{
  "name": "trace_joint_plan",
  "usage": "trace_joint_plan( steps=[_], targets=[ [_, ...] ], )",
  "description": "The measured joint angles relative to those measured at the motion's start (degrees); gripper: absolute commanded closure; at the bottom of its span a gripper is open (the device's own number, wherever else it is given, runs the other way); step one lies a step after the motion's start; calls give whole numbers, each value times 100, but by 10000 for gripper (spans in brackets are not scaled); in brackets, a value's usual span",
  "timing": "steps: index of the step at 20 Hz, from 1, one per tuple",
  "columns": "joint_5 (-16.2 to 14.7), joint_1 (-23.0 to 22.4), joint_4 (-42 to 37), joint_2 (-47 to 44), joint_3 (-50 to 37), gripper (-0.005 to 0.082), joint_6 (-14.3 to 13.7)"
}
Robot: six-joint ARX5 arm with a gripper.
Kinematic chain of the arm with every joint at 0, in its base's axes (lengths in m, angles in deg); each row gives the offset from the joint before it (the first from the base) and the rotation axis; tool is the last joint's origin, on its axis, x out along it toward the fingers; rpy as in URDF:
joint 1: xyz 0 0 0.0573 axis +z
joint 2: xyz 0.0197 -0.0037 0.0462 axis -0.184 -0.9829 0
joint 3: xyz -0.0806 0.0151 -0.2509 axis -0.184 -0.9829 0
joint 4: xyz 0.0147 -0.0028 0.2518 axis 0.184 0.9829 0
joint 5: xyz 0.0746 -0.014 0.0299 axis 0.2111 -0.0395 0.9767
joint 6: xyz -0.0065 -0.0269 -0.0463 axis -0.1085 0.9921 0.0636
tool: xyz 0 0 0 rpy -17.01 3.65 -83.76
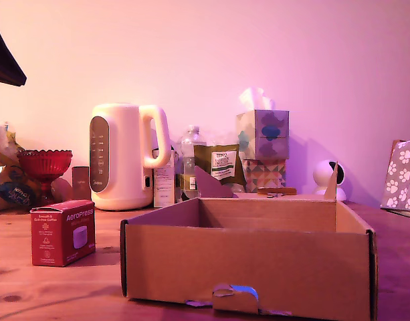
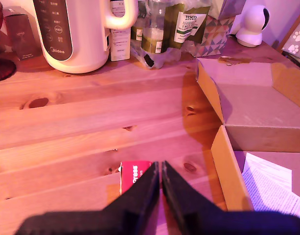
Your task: Pick the red carton of coffee filters and place it in the cardboard box
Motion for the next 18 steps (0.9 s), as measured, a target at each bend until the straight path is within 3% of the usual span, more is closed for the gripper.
trace_joint_plan(
  steps=[13, 18],
  targets=[
    [-177, 0, -20, 0, 0, 793, 0],
    [-179, 4, -98, -199, 0, 793, -133]
  ],
)
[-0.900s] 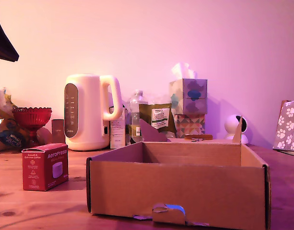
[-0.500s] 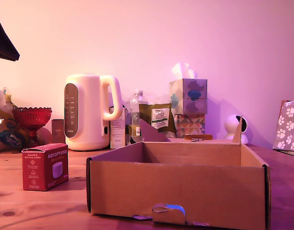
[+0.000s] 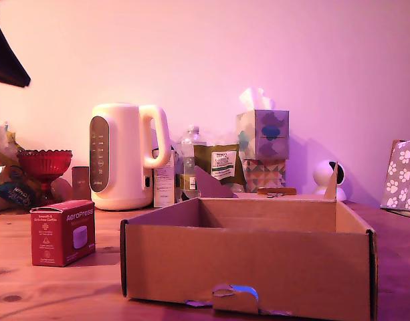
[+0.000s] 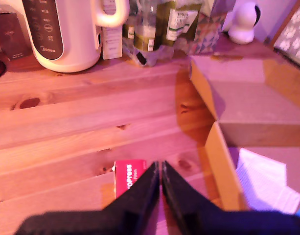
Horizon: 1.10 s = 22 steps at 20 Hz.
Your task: Pick the red carton of coffee filters and place it in the cardboard box
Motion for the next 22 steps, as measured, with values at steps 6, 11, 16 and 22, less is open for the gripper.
trace_joint_plan(
  steps=[6, 11, 16, 22],
  targets=[
    [0, 7, -1445, -1305, -96, 793, -337],
    [74, 17, -2387, -1128, -719, 793, -391],
    [118, 28, -1987, -1259, -1106, 793, -481],
    [103, 28, -1991, -1257, -1104, 253, -529]
  ],
)
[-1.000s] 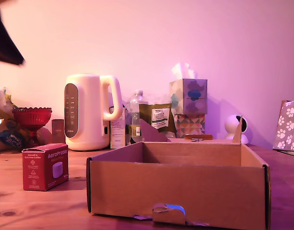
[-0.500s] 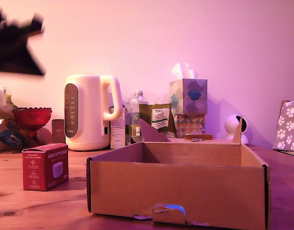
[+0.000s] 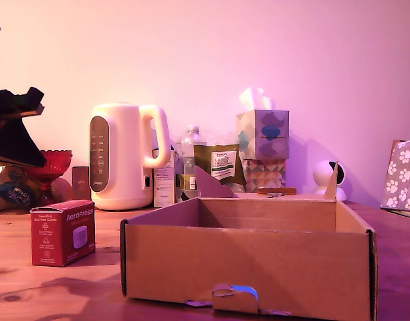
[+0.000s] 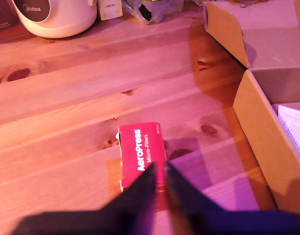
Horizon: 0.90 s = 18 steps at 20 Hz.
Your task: Pick the red carton of coffee filters and place it in the cardboard box
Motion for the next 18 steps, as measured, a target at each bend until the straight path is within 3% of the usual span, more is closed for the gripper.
trace_joint_plan(
  steps=[1, 2, 8, 15, 18],
  targets=[
    [-4, -2, 0, -2, 0, 150, 0],
    [-7, -2, -7, 0, 0, 128, -2],
    [-9, -2, -546, -334, 11, 129, -20],
    [-4, 127, -2286, -2205, 46, 129, -61],
    [-114, 313, -2387, -3023, 240, 130, -61]
  ],
)
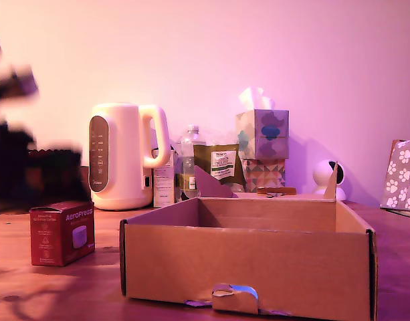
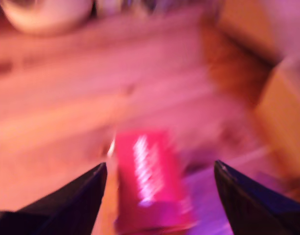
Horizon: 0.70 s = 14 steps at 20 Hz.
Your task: Pick the red carton of coffee filters and place it in the cardboard box
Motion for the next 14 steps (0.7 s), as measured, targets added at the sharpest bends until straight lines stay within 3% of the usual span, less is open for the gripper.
trace_joint_plan(
  steps=[2, 4, 8, 12, 14],
  targets=[
    [-127, 101, 22, -428, 170, 140, 0],
    [-409, 133, 278, -581, 345, 228, 13],
    [-623, 129, 909, -579, 728, 595, -2],
    [-638, 129, 1436, -407, 885, 614, -7],
    [-634, 129, 1899, 107, 866, 614, -74]
  ],
)
